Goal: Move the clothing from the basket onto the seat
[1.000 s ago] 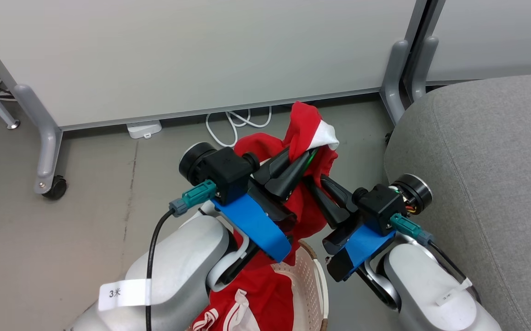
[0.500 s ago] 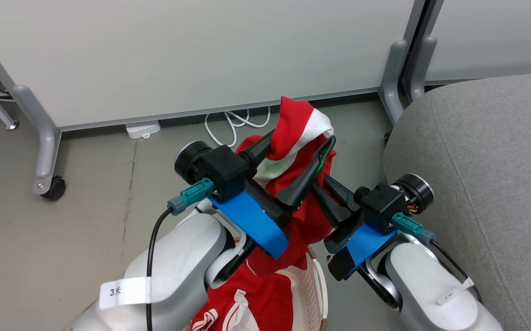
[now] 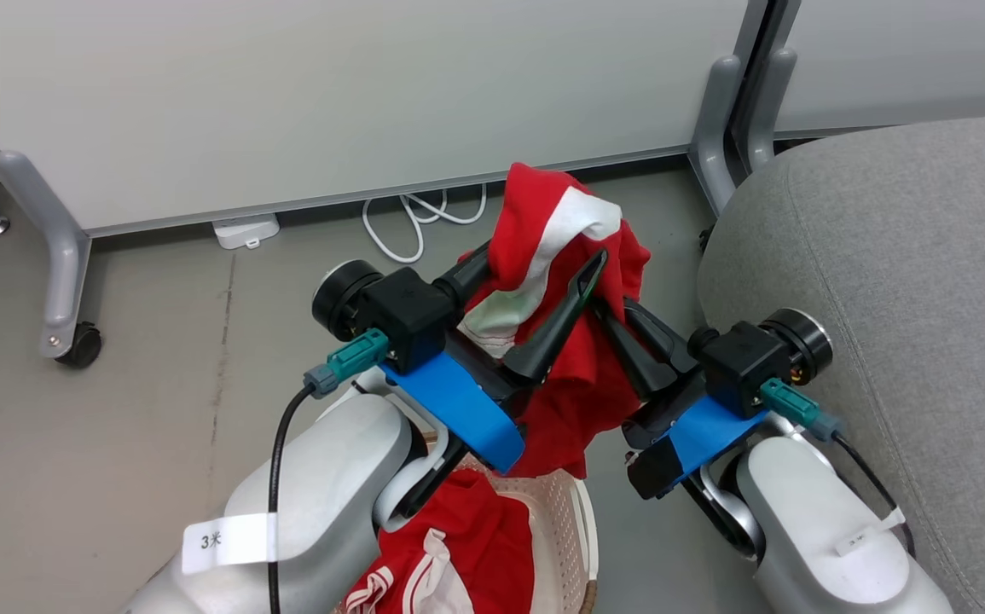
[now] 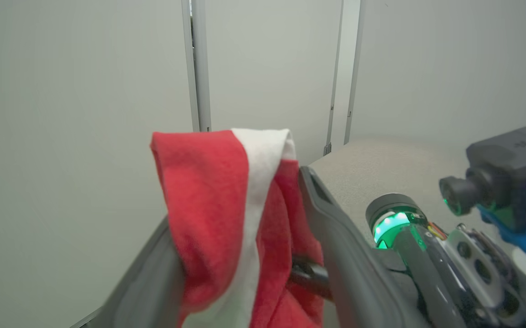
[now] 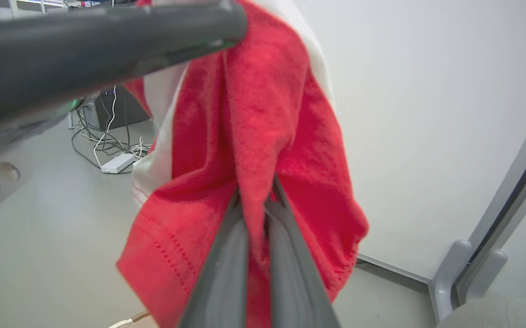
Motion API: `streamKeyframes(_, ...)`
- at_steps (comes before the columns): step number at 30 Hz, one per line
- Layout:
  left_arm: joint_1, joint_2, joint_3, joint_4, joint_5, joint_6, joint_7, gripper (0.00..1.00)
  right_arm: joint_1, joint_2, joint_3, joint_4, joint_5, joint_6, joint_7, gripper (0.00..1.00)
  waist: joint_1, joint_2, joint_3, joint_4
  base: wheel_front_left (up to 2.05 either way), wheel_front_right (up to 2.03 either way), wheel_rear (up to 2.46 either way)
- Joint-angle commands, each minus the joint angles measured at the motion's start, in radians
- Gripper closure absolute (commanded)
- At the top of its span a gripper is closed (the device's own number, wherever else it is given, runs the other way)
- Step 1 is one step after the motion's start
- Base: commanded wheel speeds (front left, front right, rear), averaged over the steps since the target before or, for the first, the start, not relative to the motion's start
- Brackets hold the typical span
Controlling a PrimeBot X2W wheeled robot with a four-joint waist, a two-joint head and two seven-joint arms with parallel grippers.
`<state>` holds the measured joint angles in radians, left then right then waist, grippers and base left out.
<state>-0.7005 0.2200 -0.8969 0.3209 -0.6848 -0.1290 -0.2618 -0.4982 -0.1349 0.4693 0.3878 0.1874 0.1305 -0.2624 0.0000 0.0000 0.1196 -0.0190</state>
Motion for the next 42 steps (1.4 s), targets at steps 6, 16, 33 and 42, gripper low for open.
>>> streamKeyframes(6,0.009,0.013,0.010,0.010,0.018,-0.003,-0.005,0.00,0.008,-0.010,-0.044,-0.023,-0.007,0.000,-0.004,1.00,0.0000,0.0000,0.025,-0.031,0.00,0.00,0.00)
streamKeyframes(16,0.006,0.031,0.007,0.027,0.042,-0.003,-0.005,0.00,0.013,-0.016,-0.116,-0.057,-0.020,0.000,-0.004,1.00,0.0000,0.0000,0.072,-0.101,0.00,0.00,0.00)
streamKeyframes(33,-0.039,0.022,-0.012,0.049,0.098,-0.003,-0.005,0.00,0.038,-0.010,-0.293,-0.132,-0.036,0.000,-0.004,1.00,0.0000,0.0000,0.191,-0.237,0.00,0.00,0.00)
streamKeyframes(42,-0.067,0.025,-0.060,0.064,0.136,-0.003,-0.005,0.00,0.080,0.007,-0.418,-0.171,-0.037,0.000,-0.004,1.00,0.0000,0.0000,0.254,-0.300,0.00,0.00,0.00)
